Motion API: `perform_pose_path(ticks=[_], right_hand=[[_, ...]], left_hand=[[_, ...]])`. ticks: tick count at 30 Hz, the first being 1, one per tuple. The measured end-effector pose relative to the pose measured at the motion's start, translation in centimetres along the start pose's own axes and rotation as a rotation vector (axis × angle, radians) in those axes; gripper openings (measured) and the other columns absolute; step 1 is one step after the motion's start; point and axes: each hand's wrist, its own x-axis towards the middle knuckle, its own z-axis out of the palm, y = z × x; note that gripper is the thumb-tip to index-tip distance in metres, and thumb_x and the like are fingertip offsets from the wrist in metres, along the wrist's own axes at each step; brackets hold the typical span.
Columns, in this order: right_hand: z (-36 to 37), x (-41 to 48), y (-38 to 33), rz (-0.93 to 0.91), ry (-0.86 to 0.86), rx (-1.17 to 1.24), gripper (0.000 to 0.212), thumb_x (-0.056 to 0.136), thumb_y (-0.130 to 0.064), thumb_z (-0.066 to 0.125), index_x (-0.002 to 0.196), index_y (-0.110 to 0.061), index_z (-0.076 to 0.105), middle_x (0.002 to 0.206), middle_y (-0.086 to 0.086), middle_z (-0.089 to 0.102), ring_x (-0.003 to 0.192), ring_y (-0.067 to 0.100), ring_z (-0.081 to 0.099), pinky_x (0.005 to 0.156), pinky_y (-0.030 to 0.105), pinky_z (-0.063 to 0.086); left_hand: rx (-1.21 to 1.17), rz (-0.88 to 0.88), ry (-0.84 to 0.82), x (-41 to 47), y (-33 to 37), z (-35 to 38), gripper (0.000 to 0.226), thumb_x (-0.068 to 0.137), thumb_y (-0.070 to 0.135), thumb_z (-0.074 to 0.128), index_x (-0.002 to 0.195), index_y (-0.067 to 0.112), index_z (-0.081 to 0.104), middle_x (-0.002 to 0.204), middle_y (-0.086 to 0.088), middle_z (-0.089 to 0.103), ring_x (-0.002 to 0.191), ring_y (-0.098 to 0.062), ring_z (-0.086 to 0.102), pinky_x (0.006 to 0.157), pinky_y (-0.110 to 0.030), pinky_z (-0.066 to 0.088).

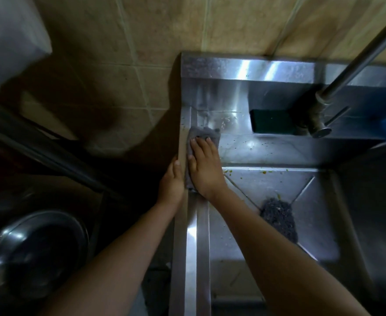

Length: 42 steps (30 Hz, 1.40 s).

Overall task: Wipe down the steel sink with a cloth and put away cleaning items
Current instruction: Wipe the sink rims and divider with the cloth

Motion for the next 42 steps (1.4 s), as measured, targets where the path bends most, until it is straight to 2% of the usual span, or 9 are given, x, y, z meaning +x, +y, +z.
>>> perform_pose_path(ticks=[4, 9, 15, 19, 24, 29, 33, 37, 42], right_hand=[[-0.2, -1.4, -0.3, -0.023, -0.022, 0.058, 0.045, 0.097, -0.018, 0.041, 0.139, -0.003, 0.039, 0.146, 0.017, 0.037, 0.141, 0.033, 0.022, 0.117, 0.044, 0.015], [-0.9, 0.3, -0.6, -0.124, -0.046, 0.049, 0.043, 0.093, -0.017, 0.043, 0.134, -0.004, 0.048, 0.142, 0.018, 0.044, 0.138, 0.035, 0.029, 0.114, 0.049, 0.022], [-1.1, 4.2, -0.1, -0.163, -0.070, -0.048, 0.043, 0.094, -0.015, 0.045, 0.136, -0.007, 0.046, 0.144, 0.015, 0.042, 0.140, 0.033, 0.025, 0.117, 0.038, 0.014], [-0.8, 6.8, 0.4, -0.111, -0.062, -0.050, 0.045, 0.097, -0.021, 0.041, 0.141, -0.013, 0.040, 0.149, 0.011, 0.035, 0.142, 0.028, 0.020, 0.116, 0.042, 0.015], [-0.2, 7.5, 0.6, 0.021, 0.018, -0.067, 0.046, 0.099, -0.024, 0.034, 0.143, -0.011, 0.036, 0.150, 0.010, 0.034, 0.141, 0.026, 0.024, 0.116, 0.042, 0.015], [-0.1, 5.2, 0.3, 0.108, 0.042, -0.074, 0.046, 0.099, -0.023, 0.030, 0.143, -0.010, 0.034, 0.151, 0.007, 0.032, 0.143, 0.022, 0.018, 0.117, 0.039, 0.011], [0.0, 2.1, -0.4, 0.100, -0.003, -0.124, 0.047, 0.099, -0.023, 0.030, 0.145, -0.011, 0.030, 0.153, 0.005, 0.029, 0.144, 0.020, 0.016, 0.117, 0.036, 0.009], [0.0, 1.1, -1.2, 0.084, -0.036, -0.064, 0.048, 0.098, -0.022, 0.035, 0.145, -0.012, 0.030, 0.153, 0.007, 0.028, 0.144, 0.024, 0.014, 0.117, 0.039, 0.011], [-0.6, 3.7, -0.7, -0.080, -0.041, -0.086, 0.045, 0.097, -0.017, 0.039, 0.141, -0.008, 0.038, 0.149, 0.013, 0.034, 0.140, 0.030, 0.024, 0.116, 0.037, 0.014]], left_hand=[[-0.023, 0.030, -0.013, -0.1, -0.1, 0.0, 0.040, 0.100, 0.032, 0.028, 0.133, 0.019, 0.047, 0.131, -0.010, 0.053, 0.113, -0.012, 0.048, 0.096, -0.024, 0.033], [0.018, 0.065, 0.013, 0.3, -0.3, 0.1, 0.039, 0.100, 0.029, 0.029, 0.134, 0.018, 0.046, 0.134, -0.010, 0.052, 0.123, -0.023, 0.047, 0.096, -0.023, 0.031], [0.046, 0.060, 0.077, 0.1, -0.2, 0.5, 0.040, 0.100, 0.030, 0.031, 0.135, 0.016, 0.045, 0.137, -0.008, 0.049, 0.123, -0.021, 0.045, 0.090, -0.014, 0.026], [0.092, 0.064, 0.115, -0.1, 0.1, 0.5, 0.041, 0.100, 0.027, 0.033, 0.135, 0.008, 0.044, 0.134, -0.014, 0.049, 0.090, 0.000, 0.039, 0.064, 0.008, 0.019], [0.069, 0.000, 0.079, 0.1, -0.1, 0.4, 0.043, 0.099, 0.033, 0.031, 0.136, 0.014, 0.043, 0.134, -0.013, 0.049, 0.115, -0.018, 0.047, 0.087, -0.019, 0.027], [0.031, 0.028, 0.057, 0.2, -0.3, 0.3, 0.042, 0.099, 0.032, 0.031, 0.136, 0.016, 0.043, 0.137, -0.009, 0.048, 0.126, -0.022, 0.043, 0.096, -0.022, 0.030], [-0.023, 0.057, 0.014, 0.4, -0.6, 0.2, 0.040, 0.100, 0.031, 0.029, 0.133, 0.018, 0.047, 0.130, -0.008, 0.055, 0.120, -0.021, 0.050, 0.093, -0.022, 0.034], [-0.120, 0.074, -0.031, 0.3, -0.6, 0.1, 0.039, 0.100, 0.029, 0.029, 0.130, 0.015, 0.049, 0.125, -0.012, 0.058, 0.116, -0.023, 0.054, 0.099, -0.036, 0.042], [-0.066, 0.084, 0.037, 0.2, -0.5, 0.3, 0.039, 0.100, 0.028, 0.029, 0.132, 0.016, 0.048, 0.130, -0.008, 0.055, 0.115, -0.011, 0.049, 0.090, -0.019, 0.033]])
